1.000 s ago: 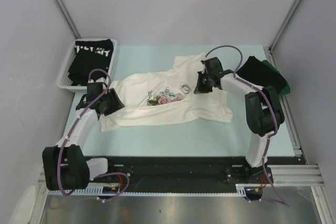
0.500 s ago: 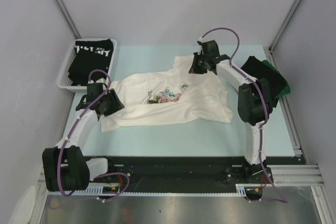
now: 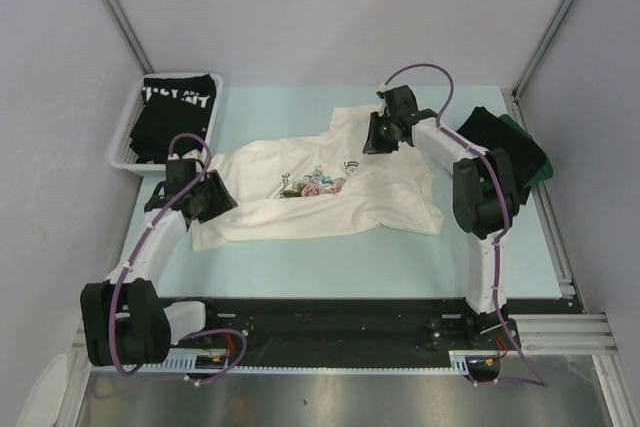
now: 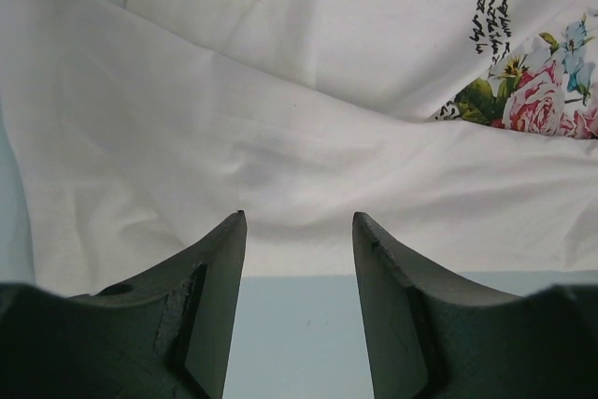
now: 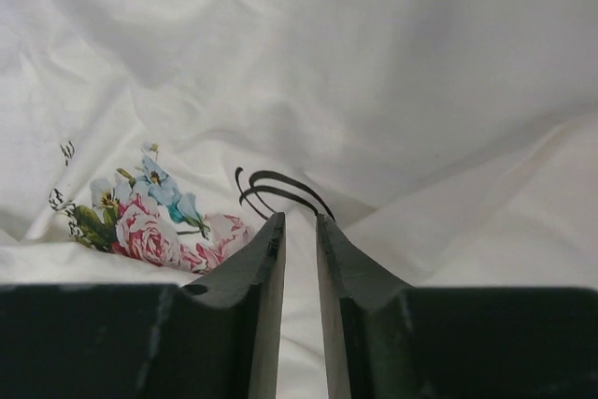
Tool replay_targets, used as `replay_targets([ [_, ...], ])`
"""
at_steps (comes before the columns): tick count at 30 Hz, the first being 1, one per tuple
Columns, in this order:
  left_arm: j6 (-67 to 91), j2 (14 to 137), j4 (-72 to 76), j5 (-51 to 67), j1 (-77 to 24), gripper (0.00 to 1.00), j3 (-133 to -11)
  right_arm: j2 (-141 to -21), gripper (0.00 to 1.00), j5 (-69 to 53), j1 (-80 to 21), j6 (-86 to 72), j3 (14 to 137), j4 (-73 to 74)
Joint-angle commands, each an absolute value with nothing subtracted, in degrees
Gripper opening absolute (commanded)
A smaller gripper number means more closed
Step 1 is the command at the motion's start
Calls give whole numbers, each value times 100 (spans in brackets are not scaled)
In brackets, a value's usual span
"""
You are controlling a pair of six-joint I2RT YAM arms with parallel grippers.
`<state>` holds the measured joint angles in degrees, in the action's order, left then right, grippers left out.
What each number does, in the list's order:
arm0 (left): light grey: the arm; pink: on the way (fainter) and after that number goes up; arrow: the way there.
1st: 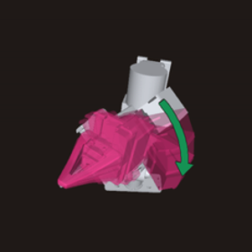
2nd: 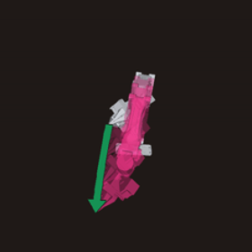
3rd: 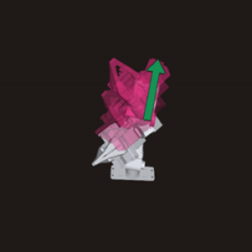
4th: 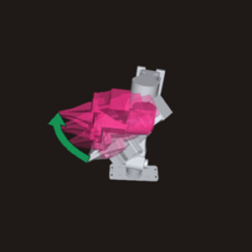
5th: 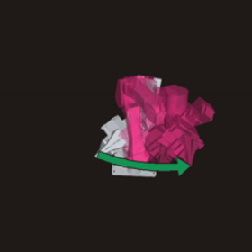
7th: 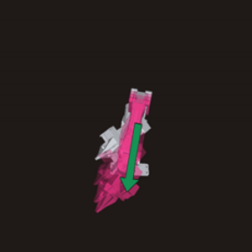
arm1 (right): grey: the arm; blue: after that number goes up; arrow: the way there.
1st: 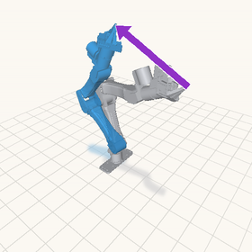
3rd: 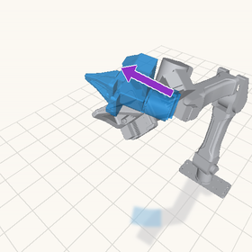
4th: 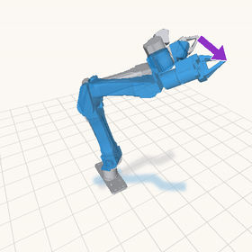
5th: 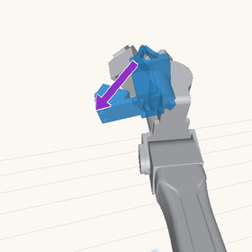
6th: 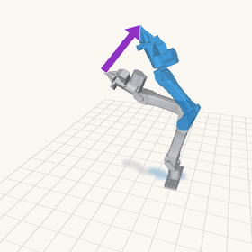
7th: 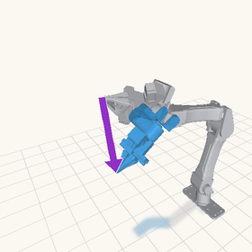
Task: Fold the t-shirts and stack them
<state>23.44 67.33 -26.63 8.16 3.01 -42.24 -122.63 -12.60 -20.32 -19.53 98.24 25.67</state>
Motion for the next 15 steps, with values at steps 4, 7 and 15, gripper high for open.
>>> replay_targets([
  [4,2347,6706,-2478,905,316,54,-4184,-11022,25,-1151,-1793,-1854,9150,2689],
  [7,2338,6706,-2470,896,308,55,-4175,-10916,25,-1160,-1802,-1863,8974,2759],
  [15,2303,6697,-2479,914,316,55,-4166,-11039,9,-1204,-1907,-1872,8719,2830],
])
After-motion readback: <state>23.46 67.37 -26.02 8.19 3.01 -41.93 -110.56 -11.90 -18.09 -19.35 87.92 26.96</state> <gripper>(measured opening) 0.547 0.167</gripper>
